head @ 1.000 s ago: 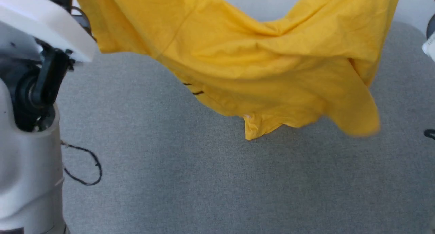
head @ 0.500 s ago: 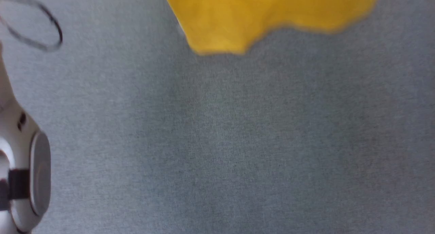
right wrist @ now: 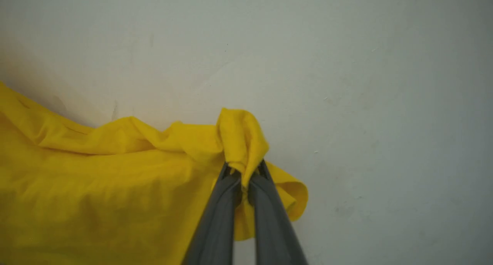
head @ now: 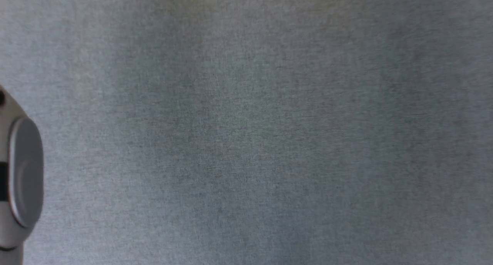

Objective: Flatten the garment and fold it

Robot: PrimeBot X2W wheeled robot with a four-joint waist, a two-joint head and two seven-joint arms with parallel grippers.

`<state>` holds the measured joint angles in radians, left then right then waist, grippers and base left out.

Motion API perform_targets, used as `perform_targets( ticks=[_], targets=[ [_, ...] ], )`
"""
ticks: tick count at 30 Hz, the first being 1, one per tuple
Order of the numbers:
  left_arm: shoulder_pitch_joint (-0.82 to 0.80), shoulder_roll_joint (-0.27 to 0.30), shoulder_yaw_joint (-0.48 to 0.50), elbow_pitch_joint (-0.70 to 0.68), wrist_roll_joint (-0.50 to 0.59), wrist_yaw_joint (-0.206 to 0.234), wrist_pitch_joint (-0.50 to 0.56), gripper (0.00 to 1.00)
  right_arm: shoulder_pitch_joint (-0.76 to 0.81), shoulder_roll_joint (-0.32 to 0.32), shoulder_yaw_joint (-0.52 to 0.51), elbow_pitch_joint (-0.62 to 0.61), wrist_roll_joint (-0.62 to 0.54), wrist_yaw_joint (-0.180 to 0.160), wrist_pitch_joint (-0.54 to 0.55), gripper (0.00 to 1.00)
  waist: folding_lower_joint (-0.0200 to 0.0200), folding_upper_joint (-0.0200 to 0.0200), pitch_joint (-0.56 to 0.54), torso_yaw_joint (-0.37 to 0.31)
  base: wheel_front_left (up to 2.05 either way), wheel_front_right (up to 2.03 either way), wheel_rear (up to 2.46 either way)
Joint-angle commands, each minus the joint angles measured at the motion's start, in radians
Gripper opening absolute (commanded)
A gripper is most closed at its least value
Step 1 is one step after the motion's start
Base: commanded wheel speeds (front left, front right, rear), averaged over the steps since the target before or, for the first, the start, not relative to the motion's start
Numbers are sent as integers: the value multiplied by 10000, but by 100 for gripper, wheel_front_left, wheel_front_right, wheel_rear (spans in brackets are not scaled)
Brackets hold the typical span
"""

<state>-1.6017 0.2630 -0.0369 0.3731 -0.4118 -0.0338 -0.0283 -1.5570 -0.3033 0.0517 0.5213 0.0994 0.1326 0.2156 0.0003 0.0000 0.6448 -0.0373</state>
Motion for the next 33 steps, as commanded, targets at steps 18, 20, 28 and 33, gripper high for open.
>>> perform_targets(
  ticks=[18, 20, 28, 33],
  targets=[
    [7991, 893, -784, -4489, -2215, -696, -322, 0, 6915, -1851, 805, -4386, 4176, -19, -390, 0, -3, 0, -826, 184, 0, 0, 0],
    [9128, 971, -716, -5163, -2245, -507, -260, 0, 8147, -1765, 331, -5043, 4249, -19, -182, 0, -3, 0, -1132, 159, 0, 0, 0],
    [13230, 1005, -802, -6500, -2174, 196, -128, 0, 12645, -608, -987, -6809, 4395, -19, 529, 0, -3, 0, -2406, 87, 0, 0, 0],
    [15235, 1050, -981, -6397, -2154, 509, 101, 0, 14648, -189, -1245, -7197, 4301, -19, 807, 0, -3, 0, -3012, 84, 0, 0, 0]
  ],
)
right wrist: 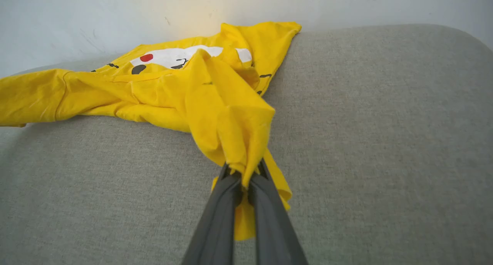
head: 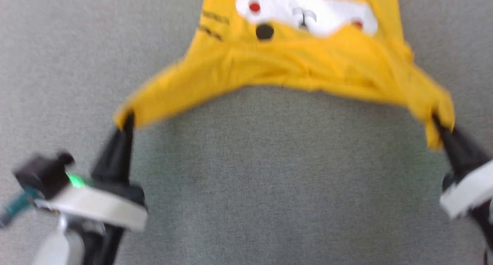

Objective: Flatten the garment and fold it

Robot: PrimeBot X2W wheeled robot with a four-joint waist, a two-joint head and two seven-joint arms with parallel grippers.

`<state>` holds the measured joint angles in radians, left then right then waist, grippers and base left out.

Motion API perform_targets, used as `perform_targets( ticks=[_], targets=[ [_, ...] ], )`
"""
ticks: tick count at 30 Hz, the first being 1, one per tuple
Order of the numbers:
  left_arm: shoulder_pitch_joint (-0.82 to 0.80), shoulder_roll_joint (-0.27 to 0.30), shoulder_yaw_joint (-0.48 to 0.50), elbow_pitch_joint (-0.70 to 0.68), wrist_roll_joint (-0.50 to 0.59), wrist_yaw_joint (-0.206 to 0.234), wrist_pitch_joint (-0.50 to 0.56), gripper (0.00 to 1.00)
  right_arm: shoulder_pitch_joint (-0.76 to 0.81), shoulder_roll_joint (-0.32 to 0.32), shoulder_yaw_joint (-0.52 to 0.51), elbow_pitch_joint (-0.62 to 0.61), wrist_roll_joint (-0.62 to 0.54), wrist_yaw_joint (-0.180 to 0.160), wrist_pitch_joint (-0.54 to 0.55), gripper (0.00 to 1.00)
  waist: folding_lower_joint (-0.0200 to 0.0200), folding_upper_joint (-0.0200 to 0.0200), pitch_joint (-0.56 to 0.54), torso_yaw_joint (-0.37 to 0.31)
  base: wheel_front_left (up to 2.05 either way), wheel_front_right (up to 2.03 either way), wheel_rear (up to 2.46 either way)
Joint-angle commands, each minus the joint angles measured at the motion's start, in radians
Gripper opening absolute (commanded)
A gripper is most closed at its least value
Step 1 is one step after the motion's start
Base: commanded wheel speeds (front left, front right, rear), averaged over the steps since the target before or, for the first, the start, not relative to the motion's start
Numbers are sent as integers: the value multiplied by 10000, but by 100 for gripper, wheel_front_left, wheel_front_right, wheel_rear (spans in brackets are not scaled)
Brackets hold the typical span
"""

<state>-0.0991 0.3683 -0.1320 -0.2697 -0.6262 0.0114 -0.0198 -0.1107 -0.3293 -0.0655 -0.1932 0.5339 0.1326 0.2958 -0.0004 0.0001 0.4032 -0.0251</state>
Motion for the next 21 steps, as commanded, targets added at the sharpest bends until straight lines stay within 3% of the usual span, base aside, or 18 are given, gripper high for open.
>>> perform_targets(
  ticks=[1, 11, 21],
  targets=[
    [545, -43, -80, 101, -92, 85, 68, 0, 524, 129, -78, -27, -59, -19, 62, 0, 4, -1, -714, -34, 0, 0, 0],
    [2884, -139, -437, 1053, -994, 152, 853, 0, 2973, -361, 637, 676, -298, -19, 480, 0, 4, -1, -1781, -36, 0, 0, 0],
    [3714, 210, -669, 1530, -1320, 290, 1846, 0, 4054, -1292, 1281, 1290, -463, -19, 1115, 0, 4, -1, -2290, -44, 0, 0, 0]
  ],
)
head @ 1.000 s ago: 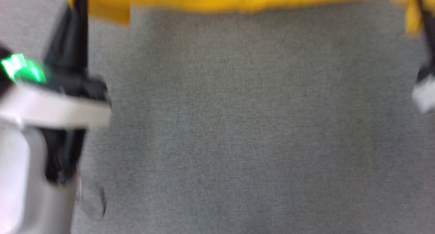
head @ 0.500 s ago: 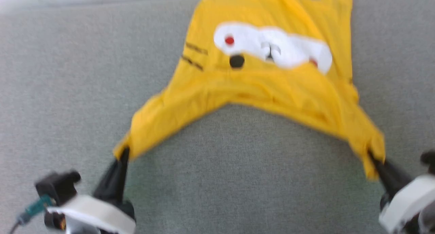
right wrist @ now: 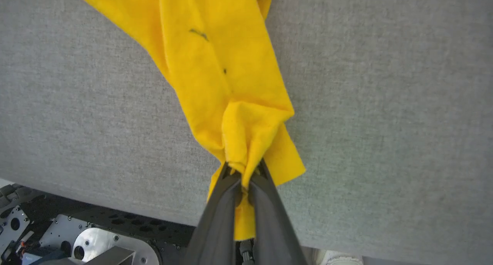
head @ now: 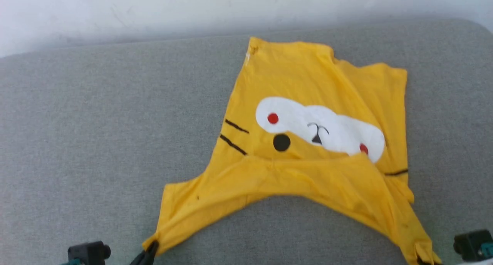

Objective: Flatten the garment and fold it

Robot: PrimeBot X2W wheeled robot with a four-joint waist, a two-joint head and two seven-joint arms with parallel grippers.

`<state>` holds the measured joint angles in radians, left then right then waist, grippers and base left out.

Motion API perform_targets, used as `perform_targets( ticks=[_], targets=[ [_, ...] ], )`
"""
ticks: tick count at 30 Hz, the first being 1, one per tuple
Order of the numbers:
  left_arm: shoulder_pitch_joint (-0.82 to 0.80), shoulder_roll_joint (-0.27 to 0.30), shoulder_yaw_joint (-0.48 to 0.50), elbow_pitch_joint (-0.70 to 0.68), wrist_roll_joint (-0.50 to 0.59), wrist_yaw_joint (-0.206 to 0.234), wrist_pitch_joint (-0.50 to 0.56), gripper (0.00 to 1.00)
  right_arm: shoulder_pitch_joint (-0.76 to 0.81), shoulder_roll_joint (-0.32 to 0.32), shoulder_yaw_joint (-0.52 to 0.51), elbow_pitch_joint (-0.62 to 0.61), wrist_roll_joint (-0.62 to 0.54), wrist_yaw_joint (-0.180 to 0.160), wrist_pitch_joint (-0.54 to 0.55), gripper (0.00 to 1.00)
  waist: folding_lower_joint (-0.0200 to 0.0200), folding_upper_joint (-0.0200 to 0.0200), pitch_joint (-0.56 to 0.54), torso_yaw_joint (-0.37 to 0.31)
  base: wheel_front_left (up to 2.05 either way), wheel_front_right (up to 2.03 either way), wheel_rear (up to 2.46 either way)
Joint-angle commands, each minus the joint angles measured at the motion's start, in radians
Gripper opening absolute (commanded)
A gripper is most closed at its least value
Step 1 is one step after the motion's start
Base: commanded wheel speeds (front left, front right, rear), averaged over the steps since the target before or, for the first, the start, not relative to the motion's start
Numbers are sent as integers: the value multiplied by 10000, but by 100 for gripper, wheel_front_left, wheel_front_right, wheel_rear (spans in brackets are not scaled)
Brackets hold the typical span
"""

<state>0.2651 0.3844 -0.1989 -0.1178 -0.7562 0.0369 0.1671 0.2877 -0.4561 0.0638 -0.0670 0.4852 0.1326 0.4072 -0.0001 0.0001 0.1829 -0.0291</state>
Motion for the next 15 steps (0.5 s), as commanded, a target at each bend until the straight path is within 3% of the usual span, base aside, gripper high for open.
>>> perform_targets(
  ticks=[1, 15],
  targets=[
    [137, 77, -6, 45, -42, 61, 45, 0, 165, -61, 10, 80, 45, -19, 94, 0, 1, -1, -133, -3, 0, 0, 0],
    [603, 296, 164, -126, 80, 330, -94, 0, 521, 18, 63, 210, 49, -19, 298, 0, 1, -1, -706, 66, 0, 0, 0]
  ],
)
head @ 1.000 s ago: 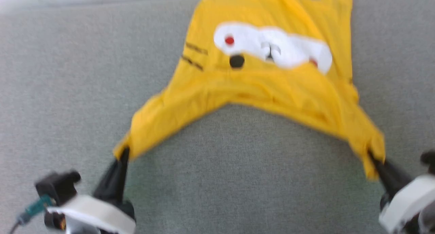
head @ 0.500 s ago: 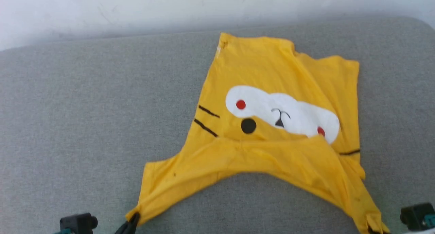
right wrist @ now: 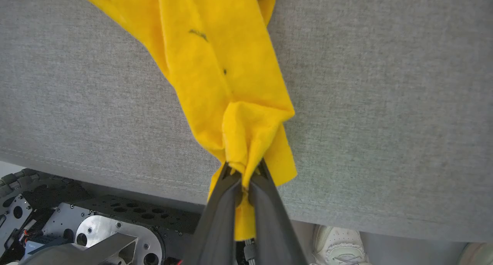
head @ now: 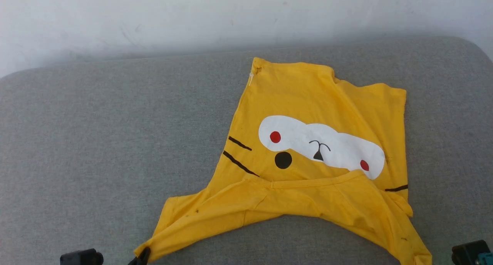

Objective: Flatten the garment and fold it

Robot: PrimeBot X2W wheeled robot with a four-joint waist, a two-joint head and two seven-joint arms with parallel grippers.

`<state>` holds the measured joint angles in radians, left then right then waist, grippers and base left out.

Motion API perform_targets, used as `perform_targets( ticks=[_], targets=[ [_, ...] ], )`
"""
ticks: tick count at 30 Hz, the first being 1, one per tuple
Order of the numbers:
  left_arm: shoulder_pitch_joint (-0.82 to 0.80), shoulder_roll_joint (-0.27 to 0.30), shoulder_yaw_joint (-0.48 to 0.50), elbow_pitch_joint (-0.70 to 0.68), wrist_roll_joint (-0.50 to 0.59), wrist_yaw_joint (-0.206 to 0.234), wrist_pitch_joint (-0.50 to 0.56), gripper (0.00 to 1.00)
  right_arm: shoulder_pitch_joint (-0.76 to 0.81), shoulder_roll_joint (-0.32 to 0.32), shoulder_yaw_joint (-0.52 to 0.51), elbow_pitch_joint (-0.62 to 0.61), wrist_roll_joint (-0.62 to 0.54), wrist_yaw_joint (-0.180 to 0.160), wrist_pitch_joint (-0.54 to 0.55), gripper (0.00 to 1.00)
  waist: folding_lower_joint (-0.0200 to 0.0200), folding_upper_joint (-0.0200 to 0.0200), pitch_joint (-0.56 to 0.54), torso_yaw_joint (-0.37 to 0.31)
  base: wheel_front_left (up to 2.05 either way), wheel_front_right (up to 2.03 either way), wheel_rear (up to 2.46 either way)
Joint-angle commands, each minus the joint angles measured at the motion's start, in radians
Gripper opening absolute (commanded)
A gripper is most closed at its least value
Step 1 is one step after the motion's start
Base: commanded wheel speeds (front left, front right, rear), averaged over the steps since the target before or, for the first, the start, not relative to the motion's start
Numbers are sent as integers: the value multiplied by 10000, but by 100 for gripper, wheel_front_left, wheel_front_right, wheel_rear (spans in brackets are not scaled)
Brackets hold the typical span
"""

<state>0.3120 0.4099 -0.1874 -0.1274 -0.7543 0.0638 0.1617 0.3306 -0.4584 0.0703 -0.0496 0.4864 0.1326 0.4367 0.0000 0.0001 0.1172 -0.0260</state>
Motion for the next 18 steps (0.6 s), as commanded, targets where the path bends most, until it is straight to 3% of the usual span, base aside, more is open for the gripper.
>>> perform_targets(
  ticks=[1, 3, 5, 7, 8, 12, 18],
  targets=[
    [119, 35, 46, -59, 84, 66, -80, 0, 90, 80, -9, 37, 40, -19, 9, 1, 0, -1, -84, 52, 0, 0, 0],
    [90, -2, 17, -123, 95, 64, -125, 0, 80, 144, 4, 22, 44, -19, 22, 4, 0, -1, -146, 91, 0, 0, 0],
    [70, -34, -29, -203, 96, 48, -148, 0, 43, 234, -4, -3, 72, -19, 7, 20, 0, -1, -184, 123, 0, 0, 0],
    [56, -48, -54, -279, 99, 42, -166, 0, -14, 365, -96, -27, 108, -19, -26, 68, 0, -1, -189, 153, 0, 0, 0],
    [47, -40, -63, -316, 115, 43, -172, 0, -65, 443, -157, -72, 145, -19, -66, 100, 0, -1, -169, 167, 0, 0, 0],
    [-44, 8, -75, -489, 188, 49, -203, 0, -402, 630, -542, -552, 530, -19, 11, 100, 0, -1, 33, 215, 0, 0, 0],
    [-300, 52, -75, -940, 369, 151, -254, 0, -2034, 403, -2479, -2043, 813, -19, 209, 100, 0, -1, 642, 261, 0, 0, 0]
  ],
)
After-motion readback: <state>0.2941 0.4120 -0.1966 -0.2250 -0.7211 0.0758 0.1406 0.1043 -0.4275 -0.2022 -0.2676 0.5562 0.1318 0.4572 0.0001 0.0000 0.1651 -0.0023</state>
